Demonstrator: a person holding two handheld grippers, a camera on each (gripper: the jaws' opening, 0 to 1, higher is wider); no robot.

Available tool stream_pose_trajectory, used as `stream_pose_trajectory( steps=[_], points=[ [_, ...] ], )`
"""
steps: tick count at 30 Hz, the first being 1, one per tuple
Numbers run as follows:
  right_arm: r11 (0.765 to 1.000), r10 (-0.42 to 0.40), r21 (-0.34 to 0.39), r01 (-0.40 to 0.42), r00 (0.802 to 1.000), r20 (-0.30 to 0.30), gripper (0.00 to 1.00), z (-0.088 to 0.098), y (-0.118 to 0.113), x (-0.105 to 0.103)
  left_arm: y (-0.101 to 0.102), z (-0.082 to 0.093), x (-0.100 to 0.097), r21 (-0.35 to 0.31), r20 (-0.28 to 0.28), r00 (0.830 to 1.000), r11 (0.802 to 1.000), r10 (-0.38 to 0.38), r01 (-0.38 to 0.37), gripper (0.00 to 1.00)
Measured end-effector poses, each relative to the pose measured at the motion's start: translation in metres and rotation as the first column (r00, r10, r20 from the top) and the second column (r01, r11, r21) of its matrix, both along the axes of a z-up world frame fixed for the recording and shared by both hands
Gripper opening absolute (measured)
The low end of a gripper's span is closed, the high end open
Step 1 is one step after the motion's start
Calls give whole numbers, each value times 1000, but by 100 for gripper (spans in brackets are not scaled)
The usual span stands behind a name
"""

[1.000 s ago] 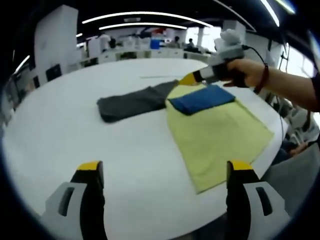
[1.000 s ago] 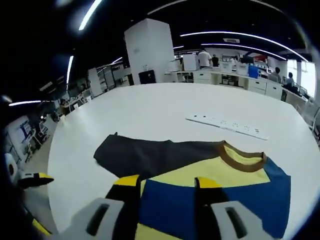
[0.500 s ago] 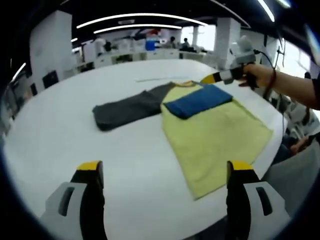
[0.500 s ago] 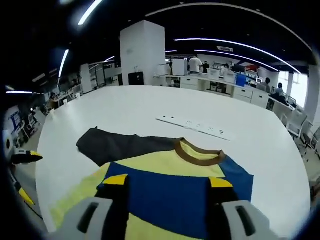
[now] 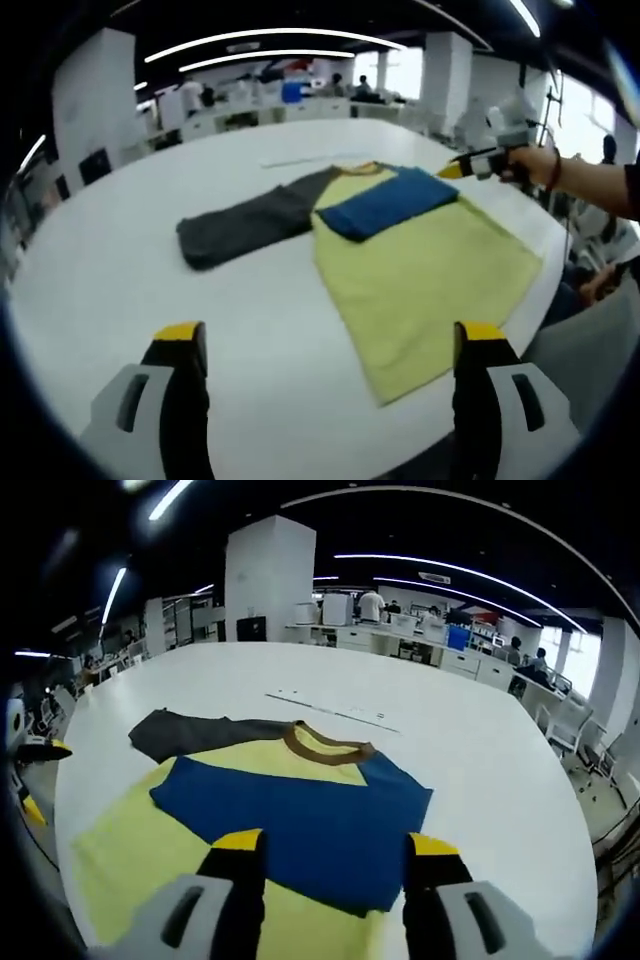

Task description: Fold the garment on the visible template until the final outline fits inside the template.

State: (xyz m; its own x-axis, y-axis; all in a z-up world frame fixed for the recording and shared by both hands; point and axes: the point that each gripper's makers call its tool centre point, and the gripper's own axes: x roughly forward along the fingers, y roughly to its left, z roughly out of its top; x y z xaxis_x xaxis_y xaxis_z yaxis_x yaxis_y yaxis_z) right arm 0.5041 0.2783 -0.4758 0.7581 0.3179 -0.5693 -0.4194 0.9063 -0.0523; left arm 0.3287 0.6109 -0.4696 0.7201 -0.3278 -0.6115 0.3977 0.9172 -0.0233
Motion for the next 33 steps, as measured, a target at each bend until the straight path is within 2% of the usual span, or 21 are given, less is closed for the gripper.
stream_pose_trajectory(
  steps=[9, 15, 24, 28, 33],
  points=[
    [999, -49, -24, 49, 998, -24, 48, -15, -32, -9, -4, 2, 3, 0, 10, 1000, 1000, -6, 6, 99],
    [997, -53, -53, 51, 998, -33, 36, -26, -45, -13, -4, 2, 2, 3, 6, 1000, 1000, -5, 5, 99],
    [997, -48, -65, 45, 997, -53, 21, -37, -54, -17, -4, 2, 1, 9, 4, 1000, 1000, -3, 3, 99],
    [997, -44, -74, 39, 997, -71, 18, -45, -55, -16, -6, 2, 2, 11, 6, 1000, 1000, -8, 8, 99],
    [998, -35, -51, 31, 997, -75, 13, -51, -50, -14, -6, 3, 2, 12, 6, 1000, 1000, -7, 7, 99]
  ],
)
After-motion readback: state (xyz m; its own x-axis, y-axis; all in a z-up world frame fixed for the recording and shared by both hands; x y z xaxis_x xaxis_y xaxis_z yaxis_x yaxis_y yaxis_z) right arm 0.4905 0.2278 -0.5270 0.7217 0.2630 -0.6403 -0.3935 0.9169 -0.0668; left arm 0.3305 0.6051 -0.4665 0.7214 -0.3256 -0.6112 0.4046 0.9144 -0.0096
